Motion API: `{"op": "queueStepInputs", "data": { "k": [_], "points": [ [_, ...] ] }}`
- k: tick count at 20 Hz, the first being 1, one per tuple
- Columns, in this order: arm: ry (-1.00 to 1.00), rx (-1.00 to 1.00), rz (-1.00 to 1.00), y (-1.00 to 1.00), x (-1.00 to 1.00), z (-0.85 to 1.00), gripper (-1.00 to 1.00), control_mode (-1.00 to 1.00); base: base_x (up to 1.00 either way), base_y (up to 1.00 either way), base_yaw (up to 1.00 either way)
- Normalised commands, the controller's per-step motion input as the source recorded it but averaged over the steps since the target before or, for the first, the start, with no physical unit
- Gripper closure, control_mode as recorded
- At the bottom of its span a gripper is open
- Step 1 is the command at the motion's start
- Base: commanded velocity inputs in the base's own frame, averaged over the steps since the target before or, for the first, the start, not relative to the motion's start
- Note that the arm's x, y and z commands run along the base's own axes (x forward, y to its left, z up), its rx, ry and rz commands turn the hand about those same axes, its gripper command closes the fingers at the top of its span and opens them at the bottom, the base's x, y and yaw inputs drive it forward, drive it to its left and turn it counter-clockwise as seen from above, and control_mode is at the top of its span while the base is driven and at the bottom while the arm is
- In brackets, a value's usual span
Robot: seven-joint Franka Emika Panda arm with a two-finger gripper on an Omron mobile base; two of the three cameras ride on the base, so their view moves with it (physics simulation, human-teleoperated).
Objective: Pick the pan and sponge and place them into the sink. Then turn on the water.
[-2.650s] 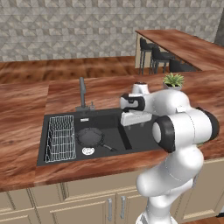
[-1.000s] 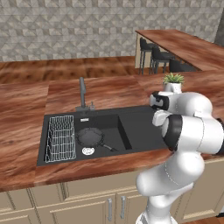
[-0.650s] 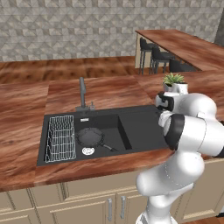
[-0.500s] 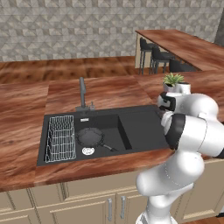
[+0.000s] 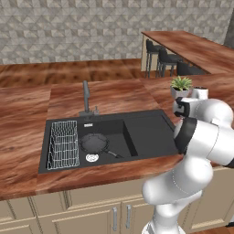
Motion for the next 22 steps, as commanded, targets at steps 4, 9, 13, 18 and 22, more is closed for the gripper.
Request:
{"op": "queueStepInputs", "data": {
  "k": [4, 9, 13, 18, 22],
  "points": [
    [0.0, -0.01, -0.02, -0.29, -0.08, -0.01, -1.0, -1.0, 0.0, 0.0, 0.0],
    [0.0, 0.0, -0.01, -0.22, 0.02, -0.05, -1.0, -1.0, 0.0, 0.0, 0.0],
    [0.02, 0.0, -0.02, -0.18, 0.03, -0.09, -1.0, -1.0, 0.0, 0.0, 0.0],
    [0.01, 0.0, -0.02, -0.17, 0.04, -0.09, -1.0, -1.0, 0.0, 0.0, 0.0],
    [0.01, 0.0, -0.01, -0.21, 0.0, -0.07, -1.0, -1.0, 0.0, 0.0, 0.0]
  ]
}}
